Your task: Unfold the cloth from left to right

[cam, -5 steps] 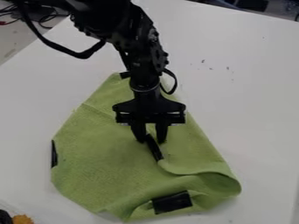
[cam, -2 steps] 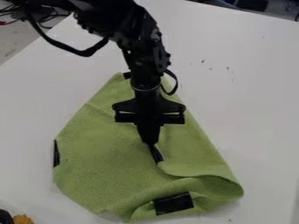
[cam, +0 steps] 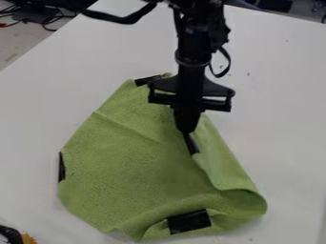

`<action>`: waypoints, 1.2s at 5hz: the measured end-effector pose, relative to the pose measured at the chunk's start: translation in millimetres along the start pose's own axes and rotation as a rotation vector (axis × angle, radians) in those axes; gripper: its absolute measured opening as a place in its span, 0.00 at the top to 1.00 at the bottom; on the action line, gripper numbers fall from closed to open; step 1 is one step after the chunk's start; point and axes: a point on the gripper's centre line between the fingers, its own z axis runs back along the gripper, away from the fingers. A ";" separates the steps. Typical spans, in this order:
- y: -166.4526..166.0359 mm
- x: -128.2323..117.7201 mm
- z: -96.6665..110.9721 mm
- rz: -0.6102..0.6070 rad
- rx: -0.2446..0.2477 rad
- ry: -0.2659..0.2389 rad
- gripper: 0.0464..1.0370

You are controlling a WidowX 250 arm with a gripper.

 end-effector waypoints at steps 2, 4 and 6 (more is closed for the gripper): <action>-39.9 25.0 -11.5 -0.143 -0.044 0.023 0.99; -84.5 57.4 -29.4 -0.301 -0.101 0.057 0.99; -103.1 66.8 -42.2 -0.362 -0.150 0.066 0.97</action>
